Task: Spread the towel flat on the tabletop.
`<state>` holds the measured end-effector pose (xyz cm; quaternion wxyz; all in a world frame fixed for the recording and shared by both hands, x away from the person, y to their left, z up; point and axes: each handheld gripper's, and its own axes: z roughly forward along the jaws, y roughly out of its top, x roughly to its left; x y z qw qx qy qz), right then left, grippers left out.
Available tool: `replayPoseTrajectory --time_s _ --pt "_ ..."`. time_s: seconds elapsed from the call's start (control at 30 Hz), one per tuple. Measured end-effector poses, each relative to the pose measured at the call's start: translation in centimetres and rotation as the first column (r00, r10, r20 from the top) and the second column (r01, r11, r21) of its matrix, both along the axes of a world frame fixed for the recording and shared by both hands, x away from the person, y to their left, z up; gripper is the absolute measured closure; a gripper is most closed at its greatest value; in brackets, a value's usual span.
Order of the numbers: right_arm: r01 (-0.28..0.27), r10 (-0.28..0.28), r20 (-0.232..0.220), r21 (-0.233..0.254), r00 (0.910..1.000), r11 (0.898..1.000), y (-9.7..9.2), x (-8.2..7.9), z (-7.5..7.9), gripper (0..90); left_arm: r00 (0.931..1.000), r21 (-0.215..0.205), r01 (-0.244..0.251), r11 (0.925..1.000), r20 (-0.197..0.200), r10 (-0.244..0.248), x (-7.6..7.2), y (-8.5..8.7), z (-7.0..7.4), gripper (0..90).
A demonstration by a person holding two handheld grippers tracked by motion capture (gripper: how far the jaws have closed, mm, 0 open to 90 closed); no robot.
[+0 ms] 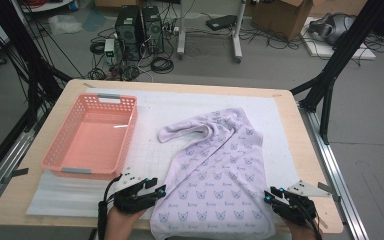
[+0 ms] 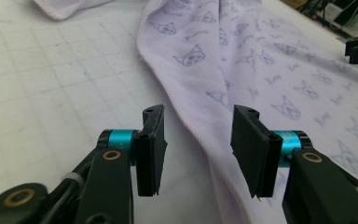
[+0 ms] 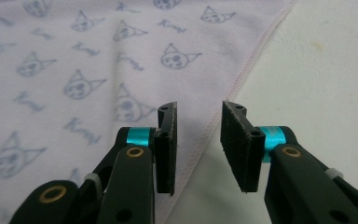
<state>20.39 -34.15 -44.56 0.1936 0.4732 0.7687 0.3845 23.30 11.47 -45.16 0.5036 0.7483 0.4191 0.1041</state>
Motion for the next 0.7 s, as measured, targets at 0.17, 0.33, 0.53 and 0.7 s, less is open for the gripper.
replayPoseTrajectory --time_s 0.17,0.33,0.53,0.7 --pt "-0.037 0.038 -0.04 0.013 0.9985 0.999 -0.4 1.2 -0.4 86.5 0.999 0.1 0.008 0.995 -0.044 -0.004 1.0 -2.0 -0.4 62.8" --pt "-0.05 0.051 -0.052 0.024 0.9974 0.998 -0.7 1.0 -0.3 87.9 0.9989 0.109 -0.004 0.9941 -0.046 0.009 0.4 -1.9 -0.1 87.0" --pt "-0.049 0.05 -0.064 0.021 0.9967 0.999 -1.8 -1.1 0.0 88.2 0.9953 0.061 -0.054 0.9967 -0.078 0.058 -1.3 1.3 -0.2 87.2" --pt "-0.074 0.078 -0.095 0.045 0.9924 0.996 -2.5 -2.8 0.1 88.3 0.9943 0.038 -0.031 0.9988 -0.101 0.035 -3.3 2.4 -0.4 86.9"
